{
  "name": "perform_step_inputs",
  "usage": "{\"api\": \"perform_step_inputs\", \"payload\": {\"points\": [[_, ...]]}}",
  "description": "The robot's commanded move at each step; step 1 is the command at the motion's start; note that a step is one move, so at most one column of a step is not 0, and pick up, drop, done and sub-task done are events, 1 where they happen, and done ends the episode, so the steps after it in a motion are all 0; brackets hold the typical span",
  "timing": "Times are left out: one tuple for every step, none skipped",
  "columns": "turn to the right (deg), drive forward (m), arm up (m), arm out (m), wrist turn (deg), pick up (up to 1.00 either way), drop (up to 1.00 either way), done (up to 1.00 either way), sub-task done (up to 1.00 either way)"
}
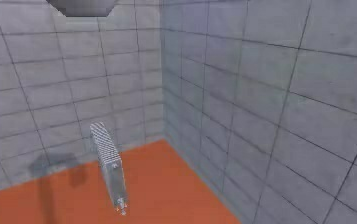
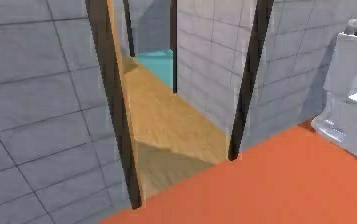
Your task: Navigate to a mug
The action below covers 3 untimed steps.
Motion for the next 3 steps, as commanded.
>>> {"api": "perform_step_inputs", "payload": {"points": [[-45.0,0.0,0.0,0.0,0.0,0.0,0.0,0.0,0.0],[-45.0,0.0,0.0,0.0,0.0,0.0,0.0,0.0,0.0],[-36.0,0.0,0.0,0.0,0.0,0.0,0.0,0.0,0.0]]}}
